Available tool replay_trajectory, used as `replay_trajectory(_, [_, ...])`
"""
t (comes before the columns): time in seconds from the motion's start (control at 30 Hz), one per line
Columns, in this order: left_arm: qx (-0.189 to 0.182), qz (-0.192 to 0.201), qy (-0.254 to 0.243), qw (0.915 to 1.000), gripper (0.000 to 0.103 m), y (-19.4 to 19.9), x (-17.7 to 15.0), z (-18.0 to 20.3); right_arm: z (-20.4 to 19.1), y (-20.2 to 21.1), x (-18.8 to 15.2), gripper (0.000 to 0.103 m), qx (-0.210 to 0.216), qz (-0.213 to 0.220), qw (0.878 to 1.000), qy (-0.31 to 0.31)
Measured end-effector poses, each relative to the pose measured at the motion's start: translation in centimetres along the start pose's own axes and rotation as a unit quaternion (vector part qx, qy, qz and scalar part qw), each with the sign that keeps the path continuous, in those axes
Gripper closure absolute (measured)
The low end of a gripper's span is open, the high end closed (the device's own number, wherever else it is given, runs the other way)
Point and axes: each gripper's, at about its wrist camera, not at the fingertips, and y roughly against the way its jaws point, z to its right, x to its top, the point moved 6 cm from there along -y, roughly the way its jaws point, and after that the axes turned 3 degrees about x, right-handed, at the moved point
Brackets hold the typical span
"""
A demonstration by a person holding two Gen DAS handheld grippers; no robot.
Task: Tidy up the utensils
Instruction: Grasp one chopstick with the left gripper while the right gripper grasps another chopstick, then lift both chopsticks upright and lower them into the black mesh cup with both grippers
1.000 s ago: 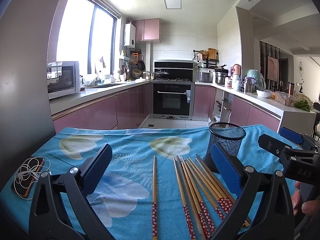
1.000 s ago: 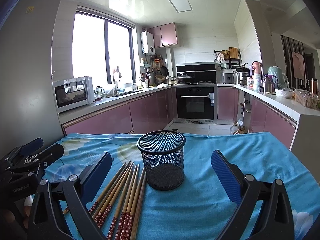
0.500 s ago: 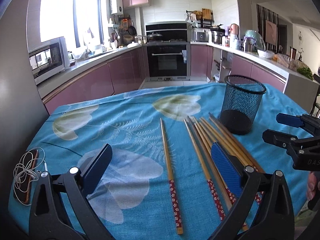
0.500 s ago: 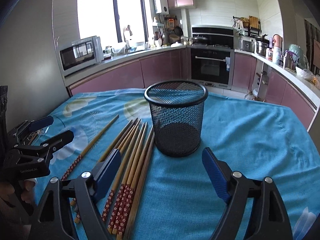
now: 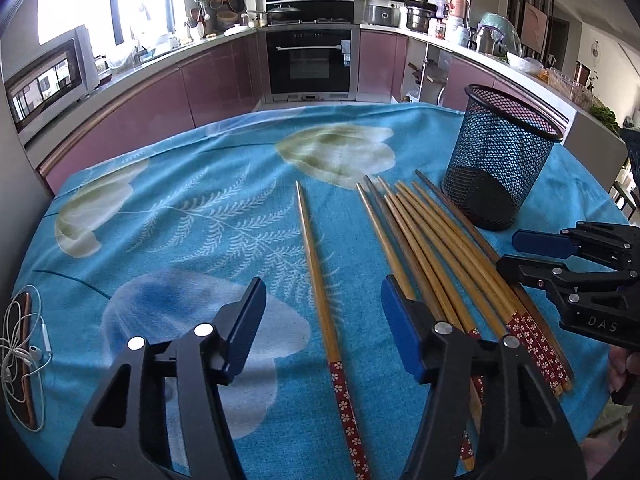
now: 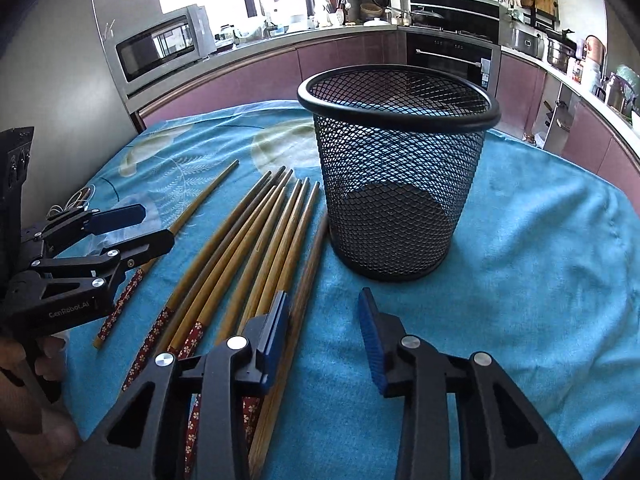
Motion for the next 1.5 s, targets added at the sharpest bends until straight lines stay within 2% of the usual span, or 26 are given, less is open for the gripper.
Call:
replay_trajectory(0.2, [-0.018,-0.031,0.000,0.9994,0.056,-2.2,0.4,0.4,-0.4,-1.3,1.2,0.072,-0.011,-0.009,1.000,0.014])
replay_trajectory(0.33, [-0.023,-0.034,0.000,0.9992,0.062,-3.1,1.2,0.7,-0.4,-1.8,1.7,0.083,-0.004,-0.009,1.000,0.006])
replay_trajectory(0.4, [-0.023,-0.035,0.003,0.9991,0.069,-3.3,1.5,0.8,0.0,-1.6,1.7,0.089,0.009,-0.009,1.000,-0.004])
replay_trajectory(0.43, [-0.024,-0.035,0.006,0.9991,0.072,-3.4,1.6,0.9,0.1,-1.6,1.6,0.095,0.020,-0.010,1.000,-0.011])
replay_trajectory(0.5, [-0.029,-0.035,0.017,0.9988,0.088,-3.5,1.7,0.8,0.3,-1.6,1.6,0.095,0.027,-0.007,0.999,-0.023])
replay_trajectory(0.57, [-0.031,-0.036,0.028,0.9985,0.095,-3.4,1.8,0.7,0.2,-1.5,1.6,0.096,0.036,-0.005,0.999,-0.033])
replay_trajectory(0.83, [-0.053,-0.022,0.056,0.9968,0.095,-1.7,1.7,0.4,-0.3,0.3,1.6,0.097,0.061,0.016,0.997,-0.033])
replay_trajectory(1.2, [-0.132,0.039,0.054,0.9890,0.095,5.4,4.2,1.6,-1.0,5.8,3.1,0.097,0.115,0.080,0.990,-0.017])
replay_trajectory(1.5, [-0.182,0.087,0.038,0.9787,0.095,11.1,6.7,3.6,-0.2,9.6,5.1,0.097,0.130,0.141,0.981,-0.017])
